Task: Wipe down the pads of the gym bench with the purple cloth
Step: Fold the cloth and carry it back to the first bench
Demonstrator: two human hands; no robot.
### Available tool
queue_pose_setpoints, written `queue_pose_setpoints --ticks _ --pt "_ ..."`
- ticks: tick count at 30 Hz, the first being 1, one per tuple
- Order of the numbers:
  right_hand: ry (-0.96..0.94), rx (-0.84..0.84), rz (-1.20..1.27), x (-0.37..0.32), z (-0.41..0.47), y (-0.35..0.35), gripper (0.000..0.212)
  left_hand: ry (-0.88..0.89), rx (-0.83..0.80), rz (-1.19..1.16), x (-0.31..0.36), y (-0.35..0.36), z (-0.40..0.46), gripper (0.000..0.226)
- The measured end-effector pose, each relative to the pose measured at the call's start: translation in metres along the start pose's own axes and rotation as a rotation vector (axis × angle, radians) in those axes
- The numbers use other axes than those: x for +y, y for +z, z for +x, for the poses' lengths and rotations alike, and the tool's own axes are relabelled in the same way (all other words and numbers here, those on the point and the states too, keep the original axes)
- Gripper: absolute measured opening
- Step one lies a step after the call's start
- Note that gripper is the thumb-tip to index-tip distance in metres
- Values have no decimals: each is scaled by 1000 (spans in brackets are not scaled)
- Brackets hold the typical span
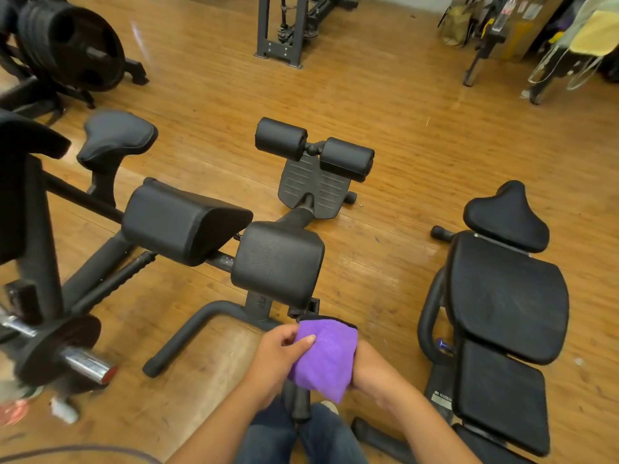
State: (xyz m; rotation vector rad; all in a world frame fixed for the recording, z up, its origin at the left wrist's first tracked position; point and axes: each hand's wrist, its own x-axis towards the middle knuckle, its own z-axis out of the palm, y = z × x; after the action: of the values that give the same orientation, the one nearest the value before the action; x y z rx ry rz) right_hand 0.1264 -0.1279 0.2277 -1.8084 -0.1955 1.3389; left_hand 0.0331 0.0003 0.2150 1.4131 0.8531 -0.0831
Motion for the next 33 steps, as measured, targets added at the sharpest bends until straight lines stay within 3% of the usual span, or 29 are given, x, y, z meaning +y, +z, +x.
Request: queue_pose_setpoints --ticks 5,8,11,18,22,29,31,33 --pt "107 -58 -194 -2 8 -10 24 -229 -188 -13 -3 -19 5 22" --pt "67 4 -107 10 15 -9 21 -485 -279 -301 -14 -25 4 32" --pt "41 86 -4 21 21 -4 19 -599 -258 -700 -24 -26 5 34" --pt "32 243 159 34 30 3 11 -581 -54 -830 -31 -38 9 18" --pt "25 304 232 36 37 8 11 -575 -66 -769 -29 -44 13 19" --pt "-124 383 -45 26 37 -1 17 -519 -79 -562 -22 -64 17 15" --pt "-125 368 75 25 37 0 16 -484 -59 -569 -22 -67 17 18" --pt "-92 299 419 22 35 5 19 -455 -61 -622 -18 -63 17 18"
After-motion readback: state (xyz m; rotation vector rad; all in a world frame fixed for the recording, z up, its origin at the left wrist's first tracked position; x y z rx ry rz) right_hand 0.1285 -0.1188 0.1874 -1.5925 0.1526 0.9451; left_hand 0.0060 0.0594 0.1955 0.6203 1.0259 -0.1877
